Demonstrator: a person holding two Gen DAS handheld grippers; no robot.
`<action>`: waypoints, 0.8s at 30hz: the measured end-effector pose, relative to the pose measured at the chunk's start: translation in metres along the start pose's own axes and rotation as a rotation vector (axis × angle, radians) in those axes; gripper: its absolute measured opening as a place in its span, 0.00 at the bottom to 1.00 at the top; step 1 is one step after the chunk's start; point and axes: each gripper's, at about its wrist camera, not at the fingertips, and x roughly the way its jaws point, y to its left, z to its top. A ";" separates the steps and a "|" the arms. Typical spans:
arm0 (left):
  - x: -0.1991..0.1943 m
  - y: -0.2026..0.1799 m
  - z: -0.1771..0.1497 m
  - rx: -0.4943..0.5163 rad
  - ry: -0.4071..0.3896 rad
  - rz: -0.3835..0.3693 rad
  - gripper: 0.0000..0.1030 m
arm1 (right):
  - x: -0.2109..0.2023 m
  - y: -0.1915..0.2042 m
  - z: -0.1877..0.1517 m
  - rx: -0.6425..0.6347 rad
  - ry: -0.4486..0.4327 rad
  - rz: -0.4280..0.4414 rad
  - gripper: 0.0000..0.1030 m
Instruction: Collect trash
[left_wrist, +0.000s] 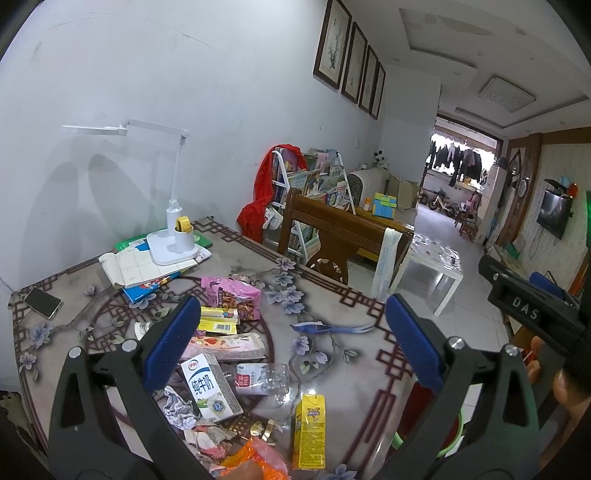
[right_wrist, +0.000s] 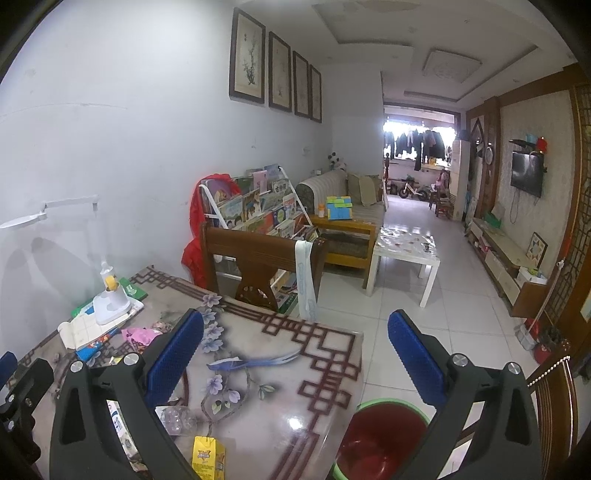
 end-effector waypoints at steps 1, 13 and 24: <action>-0.001 0.000 -0.001 -0.002 0.000 0.000 0.95 | -0.001 0.000 0.000 0.001 -0.002 -0.002 0.93; 0.002 0.001 0.004 0.000 0.003 -0.003 0.95 | -0.003 -0.001 0.000 -0.003 0.007 0.000 0.93; -0.001 0.002 -0.003 0.001 0.008 0.002 0.95 | -0.001 0.004 -0.001 -0.019 0.026 0.023 0.93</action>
